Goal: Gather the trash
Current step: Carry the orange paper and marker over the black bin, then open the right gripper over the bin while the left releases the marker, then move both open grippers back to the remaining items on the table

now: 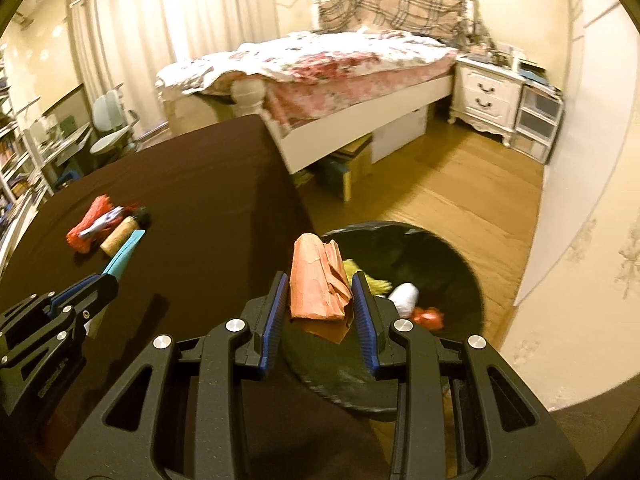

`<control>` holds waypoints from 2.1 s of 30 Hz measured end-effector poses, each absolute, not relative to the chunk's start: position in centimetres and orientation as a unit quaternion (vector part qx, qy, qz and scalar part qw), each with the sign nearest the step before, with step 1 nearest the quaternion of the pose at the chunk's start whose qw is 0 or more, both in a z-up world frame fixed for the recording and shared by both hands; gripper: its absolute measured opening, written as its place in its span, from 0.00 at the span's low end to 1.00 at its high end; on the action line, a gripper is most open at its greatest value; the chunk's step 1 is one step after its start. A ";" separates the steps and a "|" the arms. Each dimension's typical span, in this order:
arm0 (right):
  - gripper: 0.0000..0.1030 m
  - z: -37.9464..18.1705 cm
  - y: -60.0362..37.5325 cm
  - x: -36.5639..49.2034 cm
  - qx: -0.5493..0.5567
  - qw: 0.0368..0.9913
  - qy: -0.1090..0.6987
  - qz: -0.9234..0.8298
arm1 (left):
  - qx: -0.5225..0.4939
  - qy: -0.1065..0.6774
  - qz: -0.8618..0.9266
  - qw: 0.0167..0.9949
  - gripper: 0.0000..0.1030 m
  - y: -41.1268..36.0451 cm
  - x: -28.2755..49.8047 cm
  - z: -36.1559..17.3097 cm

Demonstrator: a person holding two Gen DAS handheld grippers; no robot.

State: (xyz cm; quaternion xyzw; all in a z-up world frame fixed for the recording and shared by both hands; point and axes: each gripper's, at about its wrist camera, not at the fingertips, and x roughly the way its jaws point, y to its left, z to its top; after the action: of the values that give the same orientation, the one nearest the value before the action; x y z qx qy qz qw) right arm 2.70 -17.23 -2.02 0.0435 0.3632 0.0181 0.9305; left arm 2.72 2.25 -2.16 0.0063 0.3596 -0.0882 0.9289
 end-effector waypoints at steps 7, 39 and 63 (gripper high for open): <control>0.31 -2.5 -20.4 3.0 0.065 0.931 0.360 -0.015 | 0.026 0.358 -0.122 0.925 0.18 -1.8 3.8 -2.2; 0.47 -4.4 -24.1 5.3 0.083 0.927 0.360 -0.061 | 0.072 0.363 -0.139 0.918 0.26 -8.3 7.1 -3.4; 0.68 -3.9 -23.4 4.4 0.080 0.929 0.352 -0.077 | 0.057 0.354 -0.110 0.927 0.69 -6.2 6.5 -2.7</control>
State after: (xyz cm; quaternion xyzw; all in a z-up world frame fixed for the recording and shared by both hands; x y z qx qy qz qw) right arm 4.42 -23.43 -3.93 0.0798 0.3524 -0.0772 0.9292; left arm 6.55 -6.25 -2.74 0.0566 0.3542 -0.1104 0.9269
